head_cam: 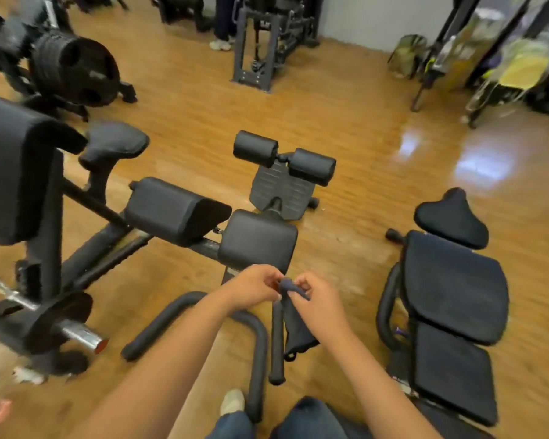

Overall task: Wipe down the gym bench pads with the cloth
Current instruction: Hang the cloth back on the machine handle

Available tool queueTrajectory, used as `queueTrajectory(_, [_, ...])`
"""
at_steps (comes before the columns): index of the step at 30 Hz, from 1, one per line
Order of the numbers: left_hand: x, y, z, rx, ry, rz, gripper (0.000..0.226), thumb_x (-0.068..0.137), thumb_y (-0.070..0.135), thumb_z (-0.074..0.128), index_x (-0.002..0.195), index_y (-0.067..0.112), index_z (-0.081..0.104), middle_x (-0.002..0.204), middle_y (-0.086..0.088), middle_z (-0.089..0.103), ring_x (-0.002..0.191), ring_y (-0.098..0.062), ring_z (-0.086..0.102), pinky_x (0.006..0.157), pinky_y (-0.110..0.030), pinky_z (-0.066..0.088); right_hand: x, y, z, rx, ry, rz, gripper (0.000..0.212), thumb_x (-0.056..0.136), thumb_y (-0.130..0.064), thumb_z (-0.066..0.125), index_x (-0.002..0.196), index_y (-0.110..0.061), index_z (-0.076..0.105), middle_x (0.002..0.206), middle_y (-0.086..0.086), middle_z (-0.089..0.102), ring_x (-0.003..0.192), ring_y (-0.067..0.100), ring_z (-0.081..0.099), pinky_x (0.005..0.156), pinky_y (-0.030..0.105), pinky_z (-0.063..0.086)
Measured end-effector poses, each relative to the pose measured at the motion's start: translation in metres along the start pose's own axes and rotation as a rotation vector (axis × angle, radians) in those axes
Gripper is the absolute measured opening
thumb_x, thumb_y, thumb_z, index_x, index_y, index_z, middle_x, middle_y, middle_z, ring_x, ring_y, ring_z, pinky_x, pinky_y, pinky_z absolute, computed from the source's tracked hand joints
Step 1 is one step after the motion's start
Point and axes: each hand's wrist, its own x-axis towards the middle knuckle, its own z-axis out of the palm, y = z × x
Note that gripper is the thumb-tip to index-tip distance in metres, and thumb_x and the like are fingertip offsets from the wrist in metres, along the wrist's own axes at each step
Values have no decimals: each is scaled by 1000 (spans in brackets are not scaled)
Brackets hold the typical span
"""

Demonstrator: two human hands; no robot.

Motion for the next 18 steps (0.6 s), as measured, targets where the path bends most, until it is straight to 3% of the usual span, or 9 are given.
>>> queueTrajectory(6, [5, -25, 1, -142, -57, -7, 19, 80, 14, 68, 90, -1, 62, 79, -6, 57, 73, -11, 53, 69, -29, 44, 13, -9, 7, 278, 67, 117, 10, 83, -11, 64, 76, -15, 58, 76, 2, 61, 72, 13, 56, 55, 12, 40])
queueTrajectory(9, [1, -28, 1, -292, 7, -63, 15, 83, 22, 67, 81, 8, 61, 75, -3, 58, 70, -11, 55, 65, -26, 44, 16, -8, 3, 769, 14, 379, 16, 90, -23, 57, 80, -11, 63, 71, 1, 65, 68, 16, 60, 56, 22, 46])
queueTrajectory(11, [-2, -25, 1, -461, 11, -99, 12, 87, 21, 63, 81, 12, 59, 74, -2, 60, 68, -11, 57, 63, -24, 47, 18, -3, 3, 1101, -70, 500, 29, 91, -24, 52, 97, 1, 64, 77, 6, 66, 67, 19, 61, 59, 28, 49])
queueTrajectory(12, [-4, -22, 1, -552, -2, -106, 10, 88, 20, 62, 83, 12, 59, 73, -1, 61, 66, -10, 58, 62, -23, 47, 18, 0, 5, 1143, -93, 525, 33, 90, -21, 51, 105, 5, 62, 80, 7, 65, 68, 20, 61, 61, 30, 48])
queueTrajectory(14, [-5, -17, 2, -649, -13, -96, 9, 89, 19, 61, 85, 12, 58, 71, 2, 63, 62, -7, 59, 58, -22, 46, 16, 3, 12, 1118, -138, 562, 24, 93, -15, 45, 99, -1, 64, 75, 3, 69, 65, 17, 63, 60, 28, 50])
queueTrajectory(16, [-4, -14, 3, -636, -2, -71, 9, 89, 21, 60, 83, 15, 57, 70, 3, 61, 62, -7, 57, 58, -22, 44, 15, 7, 18, 1109, -151, 646, 19, 96, -14, 44, 95, -11, 63, 77, 2, 72, 68, 16, 66, 60, 27, 54])
queueTrajectory(18, [-2, -11, 3, -574, 25, -49, 10, 88, 23, 61, 82, 16, 58, 71, 2, 59, 67, -11, 54, 60, -24, 43, 13, 12, 18, 1196, -221, 707, 22, 95, -13, 44, 105, -9, 63, 91, 10, 72, 77, 24, 68, 71, 37, 54])
